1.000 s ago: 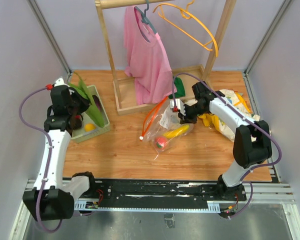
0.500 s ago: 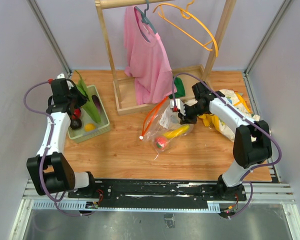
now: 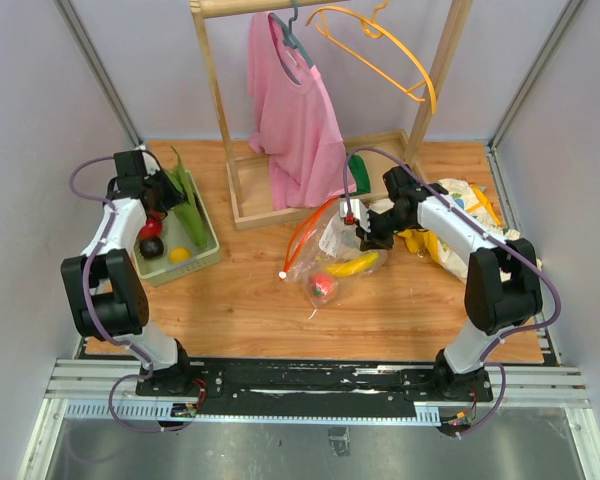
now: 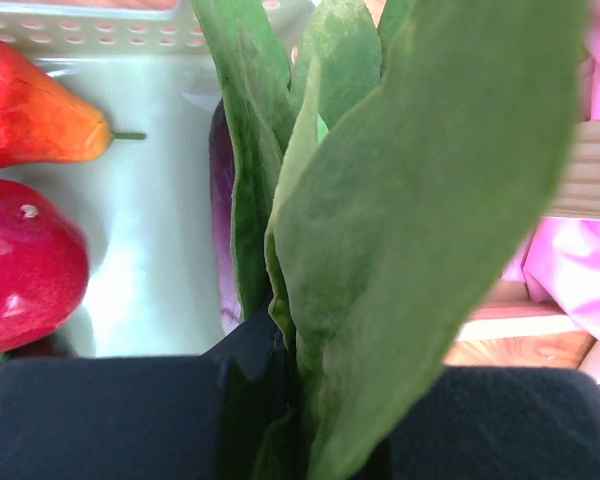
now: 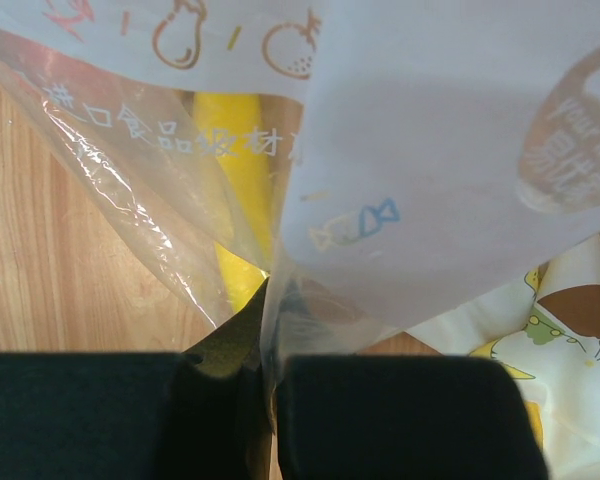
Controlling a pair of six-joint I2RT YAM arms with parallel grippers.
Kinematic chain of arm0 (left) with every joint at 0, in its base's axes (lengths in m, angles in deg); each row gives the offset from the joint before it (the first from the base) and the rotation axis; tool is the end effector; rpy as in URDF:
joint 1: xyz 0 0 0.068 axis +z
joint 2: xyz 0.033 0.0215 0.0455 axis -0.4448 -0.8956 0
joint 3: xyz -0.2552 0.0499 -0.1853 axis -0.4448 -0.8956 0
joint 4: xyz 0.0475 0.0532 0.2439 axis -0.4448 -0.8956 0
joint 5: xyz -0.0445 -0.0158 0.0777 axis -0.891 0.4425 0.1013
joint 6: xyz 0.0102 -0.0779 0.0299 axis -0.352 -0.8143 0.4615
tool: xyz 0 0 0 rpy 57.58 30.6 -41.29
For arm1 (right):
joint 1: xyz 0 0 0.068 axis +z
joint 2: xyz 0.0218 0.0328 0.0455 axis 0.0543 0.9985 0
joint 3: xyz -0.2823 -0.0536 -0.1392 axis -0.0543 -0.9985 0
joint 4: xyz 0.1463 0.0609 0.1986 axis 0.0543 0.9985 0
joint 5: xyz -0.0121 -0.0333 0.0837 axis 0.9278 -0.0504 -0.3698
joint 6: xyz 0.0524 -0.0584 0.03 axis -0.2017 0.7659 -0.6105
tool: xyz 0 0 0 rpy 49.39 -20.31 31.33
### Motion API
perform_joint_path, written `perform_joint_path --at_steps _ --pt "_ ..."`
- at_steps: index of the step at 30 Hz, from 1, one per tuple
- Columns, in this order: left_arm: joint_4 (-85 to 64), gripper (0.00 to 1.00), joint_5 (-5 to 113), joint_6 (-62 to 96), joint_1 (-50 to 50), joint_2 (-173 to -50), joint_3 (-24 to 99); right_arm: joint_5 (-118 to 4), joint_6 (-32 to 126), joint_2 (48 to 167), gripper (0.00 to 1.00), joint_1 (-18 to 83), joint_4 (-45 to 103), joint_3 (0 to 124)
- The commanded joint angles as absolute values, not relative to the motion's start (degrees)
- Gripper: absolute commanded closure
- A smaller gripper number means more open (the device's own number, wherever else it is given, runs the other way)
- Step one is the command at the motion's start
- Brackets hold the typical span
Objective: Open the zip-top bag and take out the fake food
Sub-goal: Place the fake vegetable in the bin.
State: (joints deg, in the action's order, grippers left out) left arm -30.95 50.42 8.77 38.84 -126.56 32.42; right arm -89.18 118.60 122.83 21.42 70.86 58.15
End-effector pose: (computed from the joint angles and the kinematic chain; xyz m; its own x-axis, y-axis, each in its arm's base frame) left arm 0.3673 0.0653 0.2932 -0.5826 -0.4659 -0.6660 -0.2699 0.8838 -0.3822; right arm 0.3128 0.1536 0.2593 0.0584 -0.7078 -0.7040 -0.9953 0.0134 -0.0961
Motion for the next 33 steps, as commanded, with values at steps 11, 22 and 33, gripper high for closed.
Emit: perform_joint_path --at_steps 11,22,33 --pt "-35.2 0.26 44.7 10.2 39.3 -133.4 36.5 -89.0 118.2 124.2 0.99 22.4 71.3 57.9" --pt "-39.7 0.16 58.3 13.1 39.4 -126.9 40.9 -89.0 118.3 124.0 0.99 22.5 71.3 58.3" --pt "-34.0 0.22 46.2 12.0 39.3 -109.4 33.3 -90.3 120.3 123.6 0.99 22.4 72.5 59.2"
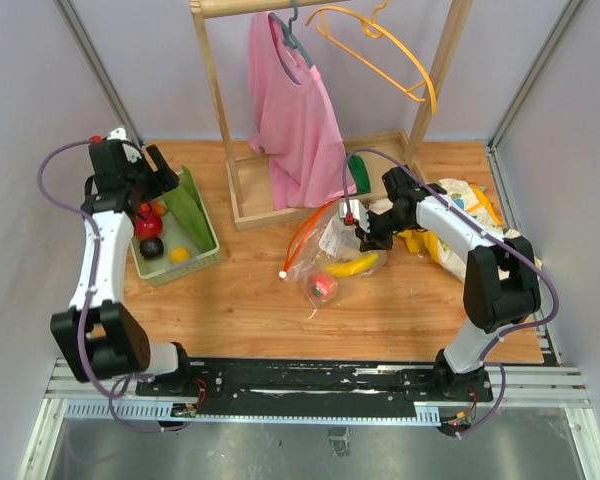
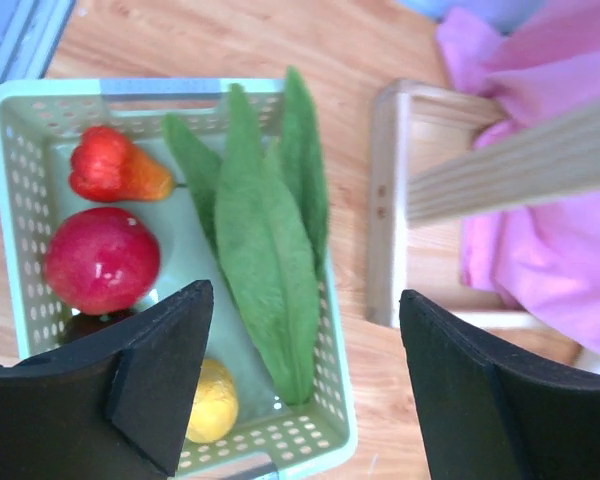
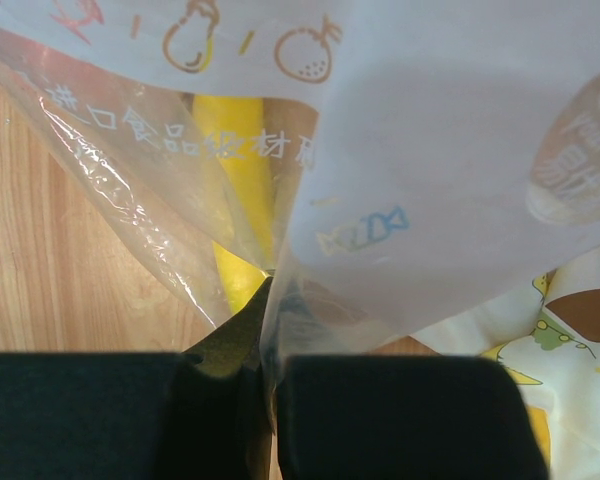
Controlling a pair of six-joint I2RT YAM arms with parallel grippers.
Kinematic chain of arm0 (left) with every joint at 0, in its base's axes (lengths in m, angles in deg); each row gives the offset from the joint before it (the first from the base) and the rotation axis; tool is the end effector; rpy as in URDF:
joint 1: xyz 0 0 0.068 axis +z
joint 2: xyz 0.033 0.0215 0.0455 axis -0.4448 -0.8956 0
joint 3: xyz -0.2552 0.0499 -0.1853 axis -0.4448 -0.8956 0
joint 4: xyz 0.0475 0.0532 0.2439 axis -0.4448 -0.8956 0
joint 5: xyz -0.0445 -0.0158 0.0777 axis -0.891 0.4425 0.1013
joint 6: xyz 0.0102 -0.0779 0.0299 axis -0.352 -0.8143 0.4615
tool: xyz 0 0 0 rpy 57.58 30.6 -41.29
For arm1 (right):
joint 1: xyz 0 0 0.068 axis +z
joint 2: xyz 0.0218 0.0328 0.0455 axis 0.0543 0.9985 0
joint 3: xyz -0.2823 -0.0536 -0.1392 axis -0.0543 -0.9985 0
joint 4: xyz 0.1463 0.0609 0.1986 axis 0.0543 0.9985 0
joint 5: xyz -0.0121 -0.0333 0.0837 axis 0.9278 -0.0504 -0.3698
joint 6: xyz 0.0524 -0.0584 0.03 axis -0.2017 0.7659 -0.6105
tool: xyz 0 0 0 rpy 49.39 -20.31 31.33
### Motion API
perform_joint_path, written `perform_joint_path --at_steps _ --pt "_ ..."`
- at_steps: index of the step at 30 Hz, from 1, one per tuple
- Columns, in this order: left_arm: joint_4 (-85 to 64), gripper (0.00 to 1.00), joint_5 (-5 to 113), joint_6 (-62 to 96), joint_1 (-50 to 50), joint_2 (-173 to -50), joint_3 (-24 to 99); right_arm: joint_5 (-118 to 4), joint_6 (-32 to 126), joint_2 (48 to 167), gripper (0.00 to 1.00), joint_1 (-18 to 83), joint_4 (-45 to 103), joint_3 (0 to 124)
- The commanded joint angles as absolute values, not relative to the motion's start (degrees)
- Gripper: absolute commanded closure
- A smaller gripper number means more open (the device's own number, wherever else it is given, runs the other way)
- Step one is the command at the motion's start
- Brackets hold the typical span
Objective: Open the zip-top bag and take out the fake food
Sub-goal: Place the fake vegetable in the bin, then pick up the fake fruit from the zipper food storage bag.
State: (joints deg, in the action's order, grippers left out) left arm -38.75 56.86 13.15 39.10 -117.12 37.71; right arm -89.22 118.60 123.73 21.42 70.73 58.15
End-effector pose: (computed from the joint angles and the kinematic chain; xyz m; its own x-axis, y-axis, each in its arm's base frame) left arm 0.3281 0.0666 0.3651 -0.4886 -0.3794 -0.7857 -0.2800 0.9211 -0.2706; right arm 0.3152 0.1544 0.2543 0.0495 -0.7103 -0.7021 -0.9964 0.0128 -0.0832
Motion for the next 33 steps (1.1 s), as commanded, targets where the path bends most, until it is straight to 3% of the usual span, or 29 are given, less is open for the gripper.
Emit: perform_joint_path --at_steps 1,4,14,19,25,33 --pt "-31.9 0.23 41.8 10.6 39.4 -107.2 32.2 -90.4 120.8 123.6 0.99 22.4 72.7 59.4" --pt "-22.9 0.39 30.8 6.8 34.9 -100.9 25.2 -90.9 123.1 124.0 0.99 22.4 74.1 60.6" --pt "-6.1 0.68 40.2 4.9 2.9 -94.9 10.1 -92.8 126.2 123.6 0.99 22.6 75.8 61.4" --pt "-6.3 0.75 43.5 7.5 -4.6 -103.5 12.1 -93.2 126.4 122.8 0.99 23.3 75.8 60.5" --pt "-6.0 0.84 45.3 8.5 -6.8 -110.3 13.8 -93.5 126.3 121.7 0.99 24.3 75.6 59.0" --pt "-5.5 0.84 44.9 8.2 -6.8 -110.5 11.6 -93.6 126.8 121.5 0.99 25.4 75.1 58.6"
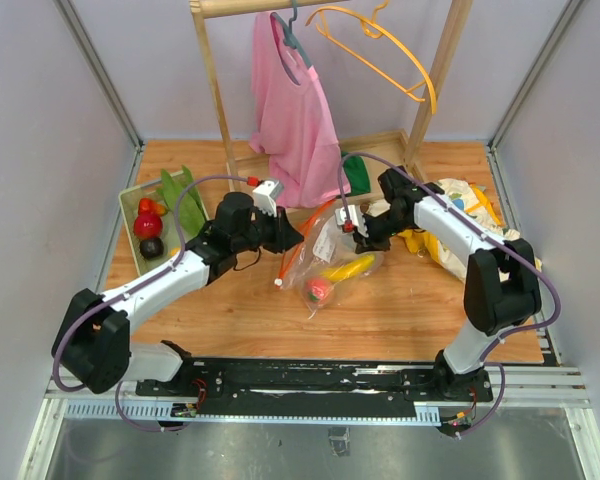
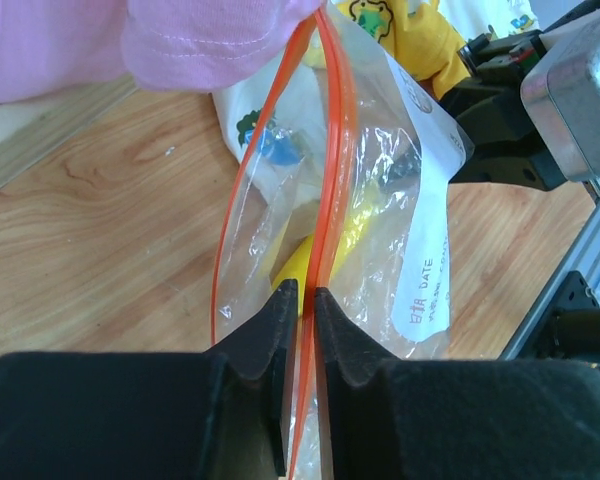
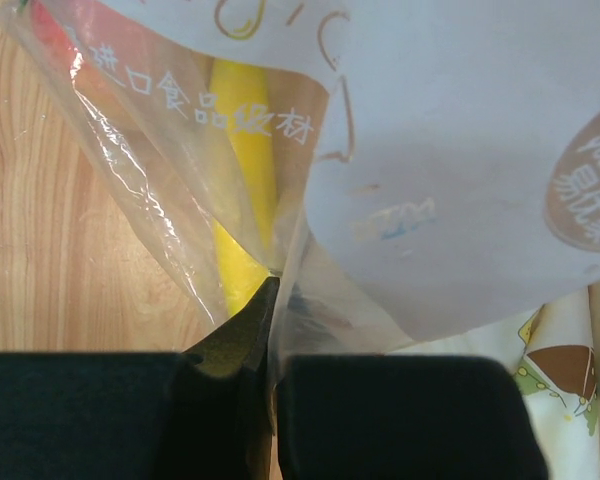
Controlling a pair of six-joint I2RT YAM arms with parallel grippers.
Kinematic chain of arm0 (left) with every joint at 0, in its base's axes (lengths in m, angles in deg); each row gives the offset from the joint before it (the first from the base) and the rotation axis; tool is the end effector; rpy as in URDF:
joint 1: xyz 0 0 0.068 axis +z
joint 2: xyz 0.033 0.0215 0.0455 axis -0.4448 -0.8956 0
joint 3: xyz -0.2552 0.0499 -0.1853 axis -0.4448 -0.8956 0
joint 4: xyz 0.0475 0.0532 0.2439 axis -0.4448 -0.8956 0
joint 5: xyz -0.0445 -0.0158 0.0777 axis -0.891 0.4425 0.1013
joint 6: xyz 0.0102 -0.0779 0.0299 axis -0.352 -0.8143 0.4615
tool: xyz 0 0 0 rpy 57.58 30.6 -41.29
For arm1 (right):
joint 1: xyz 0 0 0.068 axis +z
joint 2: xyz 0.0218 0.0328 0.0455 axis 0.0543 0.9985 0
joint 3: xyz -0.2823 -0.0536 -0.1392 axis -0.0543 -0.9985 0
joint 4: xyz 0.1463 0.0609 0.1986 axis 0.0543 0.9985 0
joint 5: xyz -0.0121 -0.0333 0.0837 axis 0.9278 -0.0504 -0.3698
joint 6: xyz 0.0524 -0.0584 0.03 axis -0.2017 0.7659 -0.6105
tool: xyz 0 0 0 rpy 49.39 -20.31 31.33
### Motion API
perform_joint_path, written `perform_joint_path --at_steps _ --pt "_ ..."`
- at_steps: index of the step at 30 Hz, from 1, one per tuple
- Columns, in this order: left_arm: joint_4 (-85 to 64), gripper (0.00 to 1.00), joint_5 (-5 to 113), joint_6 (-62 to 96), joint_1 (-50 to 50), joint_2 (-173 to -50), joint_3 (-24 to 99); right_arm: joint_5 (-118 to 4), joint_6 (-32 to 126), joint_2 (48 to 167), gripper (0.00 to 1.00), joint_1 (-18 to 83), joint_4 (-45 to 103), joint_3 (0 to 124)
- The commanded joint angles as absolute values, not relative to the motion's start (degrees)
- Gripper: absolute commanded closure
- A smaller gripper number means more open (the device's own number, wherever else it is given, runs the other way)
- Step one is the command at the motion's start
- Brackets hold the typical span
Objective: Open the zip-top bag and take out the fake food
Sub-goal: Pick up the fake fruit from the zipper food storage bag.
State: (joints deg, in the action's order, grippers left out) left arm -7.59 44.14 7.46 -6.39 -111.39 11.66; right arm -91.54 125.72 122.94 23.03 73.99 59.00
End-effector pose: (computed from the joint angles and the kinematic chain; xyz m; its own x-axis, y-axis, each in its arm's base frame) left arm 0.2468 -0.1865 0.2982 -0.5793 -0.0315 -0.8145 0.5877 0.6762 -0.4442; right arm 0.3033 0.1629 0.2622 0.1750 -0.6805 -0.7115 -0.9845 -0.1134 -0.1336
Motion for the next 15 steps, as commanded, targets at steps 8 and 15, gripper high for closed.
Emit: perform_joint_path --at_steps 8,15 --pt "-10.5 0.65 55.2 6.4 -6.6 -103.1 11.4 -93.4 128.0 121.5 0.99 25.5 75.1 58.8" --pt "-15.5 0.74 56.1 6.4 -5.8 -106.1 14.0 -93.7 128.6 121.3 0.99 25.7 75.1 58.4"
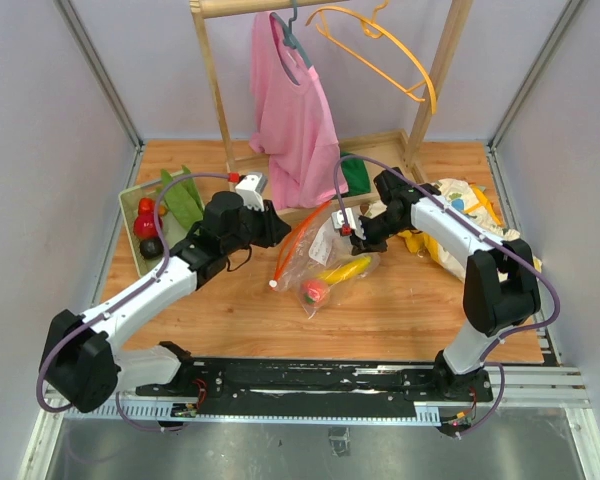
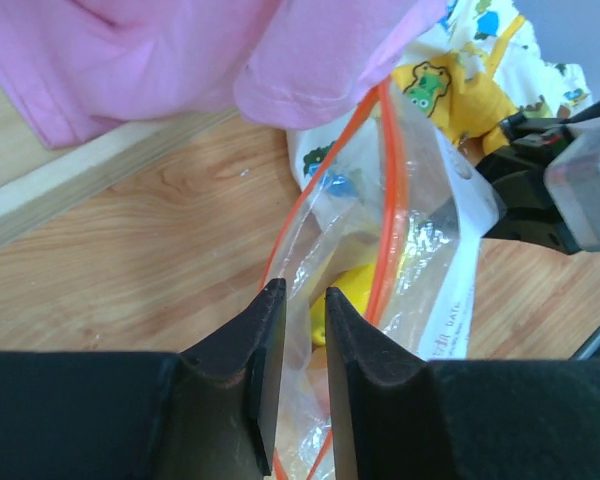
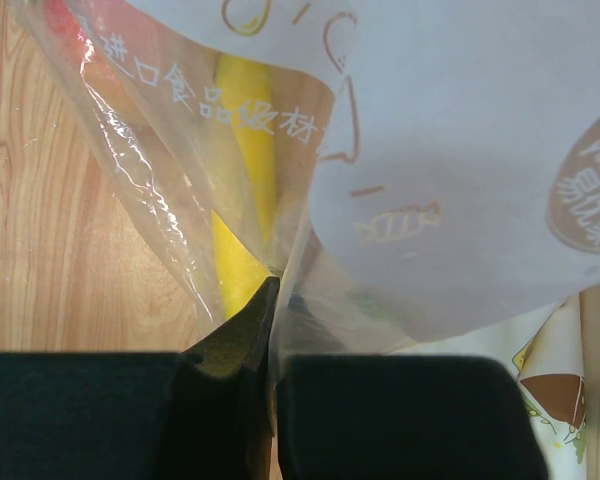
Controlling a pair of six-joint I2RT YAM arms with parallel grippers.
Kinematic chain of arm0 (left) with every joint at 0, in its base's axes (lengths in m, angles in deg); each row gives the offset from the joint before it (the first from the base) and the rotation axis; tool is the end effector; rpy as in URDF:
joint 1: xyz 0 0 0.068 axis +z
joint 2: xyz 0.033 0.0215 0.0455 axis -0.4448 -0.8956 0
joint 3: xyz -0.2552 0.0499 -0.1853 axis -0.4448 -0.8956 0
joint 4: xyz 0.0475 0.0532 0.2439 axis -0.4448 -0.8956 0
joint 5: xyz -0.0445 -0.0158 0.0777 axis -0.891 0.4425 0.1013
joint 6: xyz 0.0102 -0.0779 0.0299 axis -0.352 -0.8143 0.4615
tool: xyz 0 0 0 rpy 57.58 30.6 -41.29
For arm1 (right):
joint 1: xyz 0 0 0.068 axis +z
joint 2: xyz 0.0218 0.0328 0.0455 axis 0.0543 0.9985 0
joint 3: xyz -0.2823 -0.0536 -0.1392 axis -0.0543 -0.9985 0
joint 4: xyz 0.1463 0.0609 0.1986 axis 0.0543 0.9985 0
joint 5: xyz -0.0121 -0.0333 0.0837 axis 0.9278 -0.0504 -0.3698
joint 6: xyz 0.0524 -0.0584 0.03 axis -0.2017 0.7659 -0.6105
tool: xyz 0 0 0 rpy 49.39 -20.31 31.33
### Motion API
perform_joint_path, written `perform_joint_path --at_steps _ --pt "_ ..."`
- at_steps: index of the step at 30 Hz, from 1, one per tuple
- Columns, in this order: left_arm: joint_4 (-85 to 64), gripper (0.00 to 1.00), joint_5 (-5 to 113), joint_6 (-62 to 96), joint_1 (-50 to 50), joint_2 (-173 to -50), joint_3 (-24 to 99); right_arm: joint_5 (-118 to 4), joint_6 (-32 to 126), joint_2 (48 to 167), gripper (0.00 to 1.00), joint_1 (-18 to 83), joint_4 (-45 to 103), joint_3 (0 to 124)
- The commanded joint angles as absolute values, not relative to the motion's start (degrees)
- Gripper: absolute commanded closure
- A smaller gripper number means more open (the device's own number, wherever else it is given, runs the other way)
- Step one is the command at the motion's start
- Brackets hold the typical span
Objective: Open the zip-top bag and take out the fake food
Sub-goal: Pick up the fake fruit from the zipper food storage bag.
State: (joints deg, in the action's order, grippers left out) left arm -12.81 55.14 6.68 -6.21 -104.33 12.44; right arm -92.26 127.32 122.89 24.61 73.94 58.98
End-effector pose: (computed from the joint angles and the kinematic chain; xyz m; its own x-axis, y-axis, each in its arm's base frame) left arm 0.2337 -0.1606 0.3239 -0.5093 -0.1110 -0.8534 0.4792 0.7871 -0.3884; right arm 0.2981 0.1717 0.2630 0.2217 -0.6621 -0.7158 -0.9750 -0.1618 -0.1524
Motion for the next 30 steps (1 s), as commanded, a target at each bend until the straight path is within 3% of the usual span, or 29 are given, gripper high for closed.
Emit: perform_joint_path --at_steps 1,9,17,30 --pt "-14.8 0.77 54.2 6.3 -5.8 -106.7 14.0 -93.7 128.6 121.3 0.99 25.7 75.1 58.3" --pt "-9.9 0.91 40.9 4.4 -6.3 -111.4 14.1 -93.4 128.9 121.1 0.99 25.9 75.1 57.8" --pt "-7.9 0.91 37.3 4.2 -8.0 -112.5 13.0 -93.0 131.7 121.0 0.99 25.9 77.6 59.7" --pt "-0.5 0.89 37.4 -1.9 -10.8 -109.9 4.1 -89.1 140.8 127.4 0.99 28.6 96.3 72.8"
